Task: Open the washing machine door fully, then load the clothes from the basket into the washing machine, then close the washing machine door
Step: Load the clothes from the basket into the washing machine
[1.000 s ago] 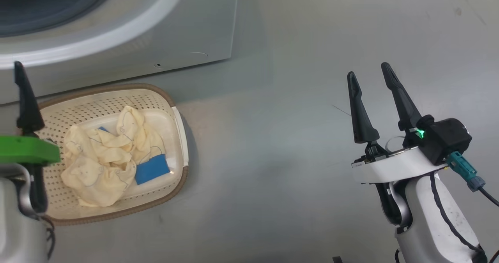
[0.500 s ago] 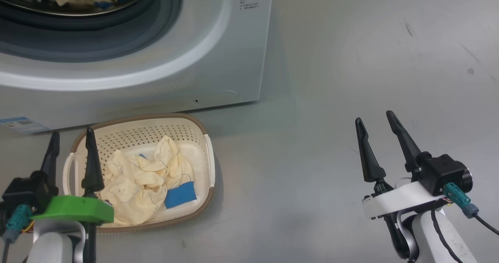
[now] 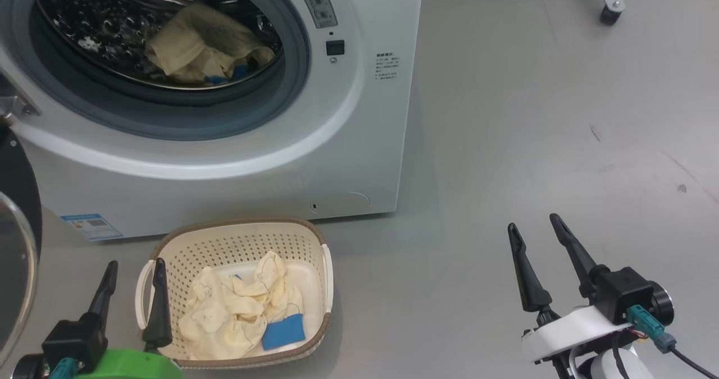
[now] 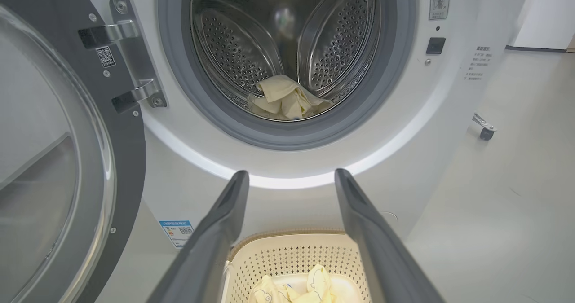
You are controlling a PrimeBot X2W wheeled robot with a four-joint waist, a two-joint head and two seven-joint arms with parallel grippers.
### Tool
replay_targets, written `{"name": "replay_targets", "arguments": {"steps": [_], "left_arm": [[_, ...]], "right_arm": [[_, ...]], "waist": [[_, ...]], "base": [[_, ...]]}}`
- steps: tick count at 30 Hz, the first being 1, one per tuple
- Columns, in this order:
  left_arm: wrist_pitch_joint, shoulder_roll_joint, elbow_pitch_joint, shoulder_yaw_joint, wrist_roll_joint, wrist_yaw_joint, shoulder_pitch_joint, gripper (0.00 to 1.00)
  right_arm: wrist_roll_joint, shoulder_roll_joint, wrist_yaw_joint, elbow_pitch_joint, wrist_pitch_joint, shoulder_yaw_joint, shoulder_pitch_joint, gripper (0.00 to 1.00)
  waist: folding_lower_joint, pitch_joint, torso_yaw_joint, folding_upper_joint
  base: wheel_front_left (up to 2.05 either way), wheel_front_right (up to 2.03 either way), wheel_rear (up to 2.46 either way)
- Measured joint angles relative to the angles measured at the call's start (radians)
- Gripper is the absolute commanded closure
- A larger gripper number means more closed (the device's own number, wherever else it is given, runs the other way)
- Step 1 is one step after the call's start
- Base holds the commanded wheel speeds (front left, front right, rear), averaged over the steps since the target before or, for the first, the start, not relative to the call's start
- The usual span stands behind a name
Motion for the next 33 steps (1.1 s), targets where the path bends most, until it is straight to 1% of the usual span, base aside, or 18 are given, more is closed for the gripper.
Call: {"name": "replay_targets", "arguments": {"steps": [6, 12, 33], "left_arm": [[0.0, 0.0, -0.035, 0.006, 0.0, 0.001, 0.057, 0.0], [0.0, 0.0, -0.075, 0.008, 0.0, 0.002, 0.093, 0.0], [0.009, 0.0, -0.147, -0.002, 0.0, 0.019, 0.154, 0.0]], "right_arm": [[0.0, 0.007, 0.0, 0.0, 0.0, 0.008, 0.044, 0.0], [0.0, 0.011, 0.0, -0.004, 0.0, 0.013, 0.075, 0.0], [-0.001, 0.016, 0.0, -0.029, 0.0, 0.014, 0.108, 0.0]], "waist": [[0.0, -0.07, 0.01, 0.0], [0.0, -0.112, 0.005, 0.0], [0.0001, -0.139, 0.002, 0.0]], "base": [[0.0, 0.0, 0.0], [0.0, 0.0, 0.0], [0.0, 0.0, 0.0]]}}
